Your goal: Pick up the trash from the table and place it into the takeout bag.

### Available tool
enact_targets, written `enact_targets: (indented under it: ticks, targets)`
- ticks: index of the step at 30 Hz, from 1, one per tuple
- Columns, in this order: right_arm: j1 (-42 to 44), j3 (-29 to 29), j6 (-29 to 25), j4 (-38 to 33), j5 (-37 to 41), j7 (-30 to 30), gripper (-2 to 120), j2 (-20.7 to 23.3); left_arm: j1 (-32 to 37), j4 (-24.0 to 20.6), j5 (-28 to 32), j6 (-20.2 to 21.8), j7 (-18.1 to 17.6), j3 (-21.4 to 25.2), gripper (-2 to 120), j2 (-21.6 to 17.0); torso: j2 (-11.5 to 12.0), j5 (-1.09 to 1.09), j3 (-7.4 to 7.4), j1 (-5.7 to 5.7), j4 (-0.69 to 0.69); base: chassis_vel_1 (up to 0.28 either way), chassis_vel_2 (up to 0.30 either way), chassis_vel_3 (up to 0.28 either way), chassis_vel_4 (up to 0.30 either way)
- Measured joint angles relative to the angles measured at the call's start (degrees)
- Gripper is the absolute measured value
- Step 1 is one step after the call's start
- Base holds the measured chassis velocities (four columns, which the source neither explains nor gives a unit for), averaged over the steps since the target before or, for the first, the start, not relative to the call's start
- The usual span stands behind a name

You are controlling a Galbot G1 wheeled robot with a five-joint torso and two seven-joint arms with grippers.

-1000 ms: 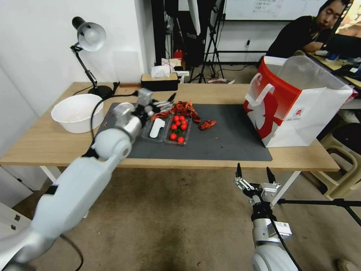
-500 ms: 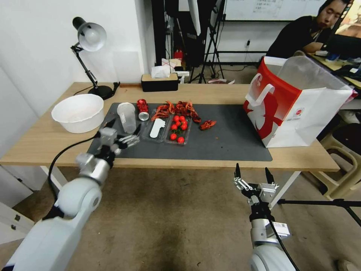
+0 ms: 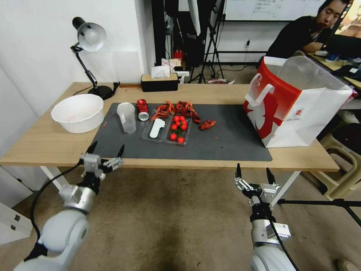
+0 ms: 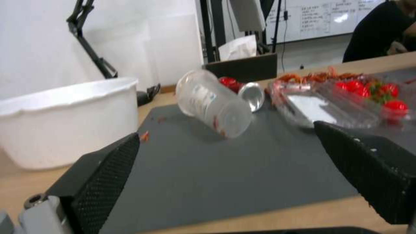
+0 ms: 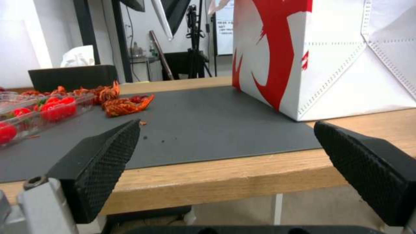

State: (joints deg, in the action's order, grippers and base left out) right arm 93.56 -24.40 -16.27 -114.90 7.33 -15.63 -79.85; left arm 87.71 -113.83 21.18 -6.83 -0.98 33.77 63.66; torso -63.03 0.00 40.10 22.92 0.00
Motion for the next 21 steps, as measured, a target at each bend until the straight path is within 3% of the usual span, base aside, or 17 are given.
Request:
enact_targets:
  ticks: [21]
  targets:
    - [-0.03, 0.44, -0.37, 0.26, -0.16, -0.03, 100, -0.09, 3.99, 1.06, -1.49, -3.59, -0.3, 1.1, 100, 2.02, 0.01, 0.0, 0.0, 0.0, 0.01, 0.0, 0.0, 0.0, 0.0]
